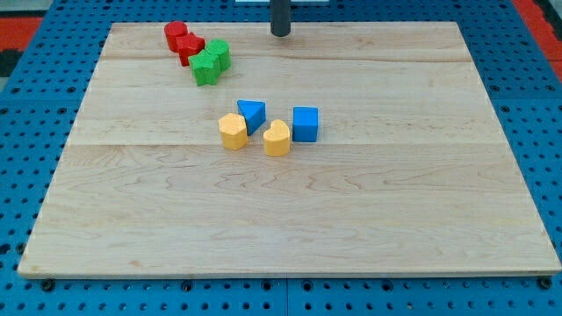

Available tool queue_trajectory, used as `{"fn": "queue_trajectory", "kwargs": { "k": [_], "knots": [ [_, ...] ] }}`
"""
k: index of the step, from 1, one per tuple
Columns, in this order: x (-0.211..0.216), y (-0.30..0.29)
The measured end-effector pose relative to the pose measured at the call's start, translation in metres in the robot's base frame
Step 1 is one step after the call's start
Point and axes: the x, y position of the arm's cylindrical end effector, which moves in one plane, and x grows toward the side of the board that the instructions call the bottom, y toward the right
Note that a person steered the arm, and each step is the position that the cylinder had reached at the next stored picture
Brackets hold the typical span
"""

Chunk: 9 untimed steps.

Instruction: Move the blue cube along with blue triangle left a bit

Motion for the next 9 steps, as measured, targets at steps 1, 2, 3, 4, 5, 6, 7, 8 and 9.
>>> {"fn": "queue_trajectory", "kwargs": {
  "k": [1,2,3,4,5,6,7,8,9],
  "knots": [
    [0.000,0.000],
    [0.000,0.000],
    [0.000,0.000],
    [0.020,0.012],
    [0.075,0.042],
    [0.125,0.132],
    [0.190,0.154],
    [0.206,0.117],
    [0.204,0.057]
  ]
}}
